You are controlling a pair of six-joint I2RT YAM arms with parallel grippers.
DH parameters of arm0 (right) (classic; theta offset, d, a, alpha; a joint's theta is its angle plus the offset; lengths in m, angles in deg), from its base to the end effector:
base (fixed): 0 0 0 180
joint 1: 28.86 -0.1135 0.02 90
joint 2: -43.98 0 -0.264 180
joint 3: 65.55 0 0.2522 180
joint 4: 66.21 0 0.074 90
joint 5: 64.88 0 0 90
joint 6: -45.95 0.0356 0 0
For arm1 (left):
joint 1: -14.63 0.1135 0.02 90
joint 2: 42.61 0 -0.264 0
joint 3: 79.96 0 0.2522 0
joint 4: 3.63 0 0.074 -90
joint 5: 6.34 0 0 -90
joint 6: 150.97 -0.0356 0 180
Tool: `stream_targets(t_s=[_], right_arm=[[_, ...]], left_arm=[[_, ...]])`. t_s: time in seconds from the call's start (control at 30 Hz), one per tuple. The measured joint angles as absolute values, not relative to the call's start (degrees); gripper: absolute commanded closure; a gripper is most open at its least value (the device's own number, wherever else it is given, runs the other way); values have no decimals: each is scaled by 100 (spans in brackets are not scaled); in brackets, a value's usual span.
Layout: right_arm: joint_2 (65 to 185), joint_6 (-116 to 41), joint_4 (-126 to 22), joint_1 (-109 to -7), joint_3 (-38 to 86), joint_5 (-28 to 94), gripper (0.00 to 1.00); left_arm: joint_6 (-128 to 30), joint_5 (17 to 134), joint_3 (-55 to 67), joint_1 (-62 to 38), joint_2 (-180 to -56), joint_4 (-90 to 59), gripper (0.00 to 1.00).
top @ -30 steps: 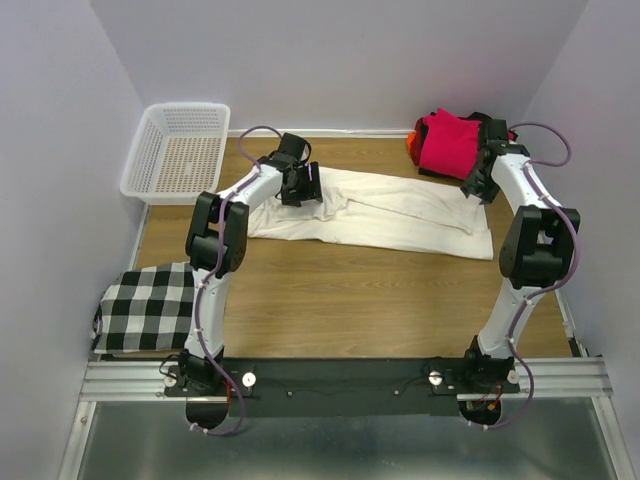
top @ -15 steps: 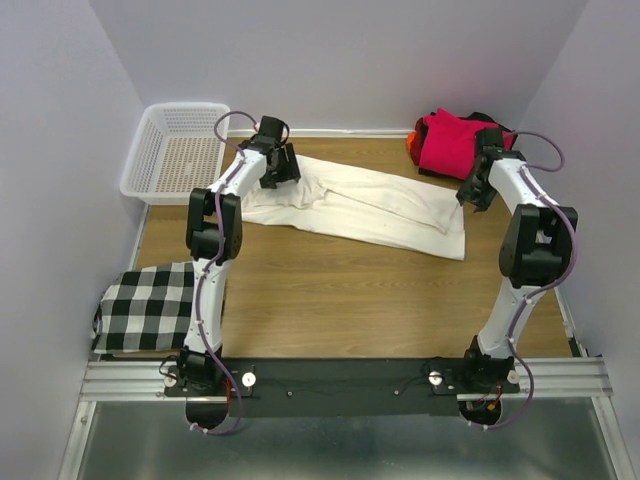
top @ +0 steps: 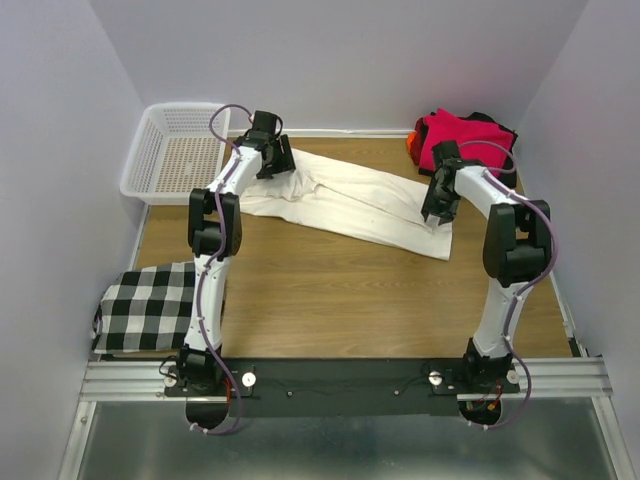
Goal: Fold and stack the t-shirts
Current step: Rotate the tshirt 90 degrees
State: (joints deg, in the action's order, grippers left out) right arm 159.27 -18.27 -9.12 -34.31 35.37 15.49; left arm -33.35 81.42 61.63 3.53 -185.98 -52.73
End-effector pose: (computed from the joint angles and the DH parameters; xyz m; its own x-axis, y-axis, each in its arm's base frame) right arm 0.4105 0.0332 0.1862 -0.8676 0.3480 -0.3553 0.3738 0.9275 -0.0045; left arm 0.5425 -0.1078 0.1782 -0.7750 -0.3200 -0.5450 -0.1611 0.9338 -0.3194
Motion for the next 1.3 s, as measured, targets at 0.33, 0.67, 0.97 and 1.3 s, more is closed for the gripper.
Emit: stream_targets(t_s=[0.33, 0.67, 0.97, 1.3], right_arm=[[15866, -1884, -957, -3873, 3272, 1510, 52], [15697, -1923, -1202, -4019, 2767, 1503, 52], [14893, -1722, -1412, -4518, 1624, 1713, 53], [14591, -1261, -1364, -6102, 1204, 1949, 55]], left_arm=[[-3376, 7593, 6640, 478, -18987, -4709, 23], [-3567, 7128, 6364, 543, -18948, -3950, 23], [-3731, 7005, 6030, 541, -18259, -3284, 22], [-3728, 6828, 5997, 541, -17595, -2759, 22]])
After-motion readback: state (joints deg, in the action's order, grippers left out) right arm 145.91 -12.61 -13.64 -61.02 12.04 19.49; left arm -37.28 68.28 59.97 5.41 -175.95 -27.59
